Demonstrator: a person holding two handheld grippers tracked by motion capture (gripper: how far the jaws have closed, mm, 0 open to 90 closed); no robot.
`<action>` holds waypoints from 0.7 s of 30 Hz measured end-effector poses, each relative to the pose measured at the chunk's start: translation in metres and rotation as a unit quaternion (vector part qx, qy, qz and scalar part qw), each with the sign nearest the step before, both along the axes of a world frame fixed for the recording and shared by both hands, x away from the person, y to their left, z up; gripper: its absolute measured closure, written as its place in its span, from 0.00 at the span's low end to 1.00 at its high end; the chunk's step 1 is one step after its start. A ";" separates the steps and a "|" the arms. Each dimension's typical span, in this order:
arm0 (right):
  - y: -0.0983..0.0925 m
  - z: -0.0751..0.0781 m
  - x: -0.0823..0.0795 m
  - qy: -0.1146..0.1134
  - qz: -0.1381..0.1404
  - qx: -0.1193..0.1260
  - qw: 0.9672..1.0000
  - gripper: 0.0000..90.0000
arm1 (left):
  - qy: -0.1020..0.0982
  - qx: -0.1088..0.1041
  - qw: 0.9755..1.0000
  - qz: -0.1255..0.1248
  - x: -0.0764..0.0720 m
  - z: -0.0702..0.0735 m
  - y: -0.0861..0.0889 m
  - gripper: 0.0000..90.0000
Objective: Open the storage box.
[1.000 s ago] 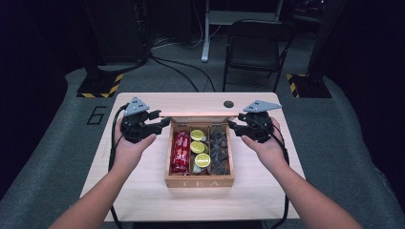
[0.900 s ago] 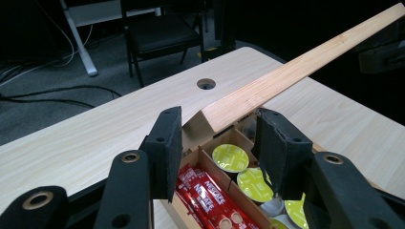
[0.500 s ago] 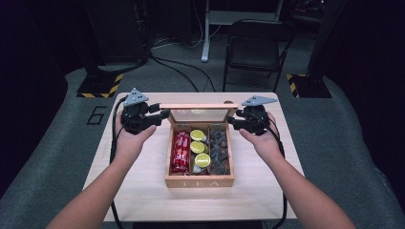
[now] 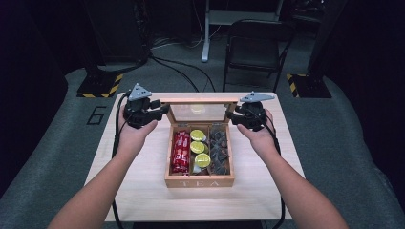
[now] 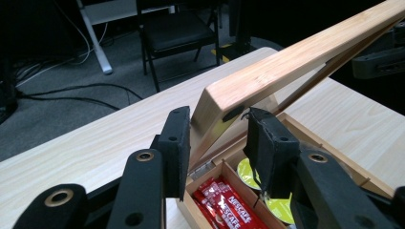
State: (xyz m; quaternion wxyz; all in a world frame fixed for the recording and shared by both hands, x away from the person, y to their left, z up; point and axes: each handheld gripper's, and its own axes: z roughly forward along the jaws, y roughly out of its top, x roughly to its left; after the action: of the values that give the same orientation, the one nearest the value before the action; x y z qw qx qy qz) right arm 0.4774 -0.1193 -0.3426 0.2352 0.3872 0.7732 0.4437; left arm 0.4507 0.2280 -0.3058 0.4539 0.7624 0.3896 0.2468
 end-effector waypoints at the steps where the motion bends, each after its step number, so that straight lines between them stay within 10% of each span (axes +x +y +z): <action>1: 0.000 0.000 0.000 0.000 0.000 0.000 1.000 0.64 | 0.002 0.002 1.000 -0.001 0.002 -0.001 -0.001 0.70; 21: -0.003 -0.009 0.014 -0.002 -0.002 0.001 1.000 0.61 | -0.007 -0.017 1.000 0.020 0.018 -0.001 -0.003 0.69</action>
State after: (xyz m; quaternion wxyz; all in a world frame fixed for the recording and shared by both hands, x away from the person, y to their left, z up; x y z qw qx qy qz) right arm 0.4917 -0.1221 -0.3517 0.2372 0.3878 0.7715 0.4452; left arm 0.4685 0.2246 -0.3071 0.4644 0.7451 0.4056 0.2543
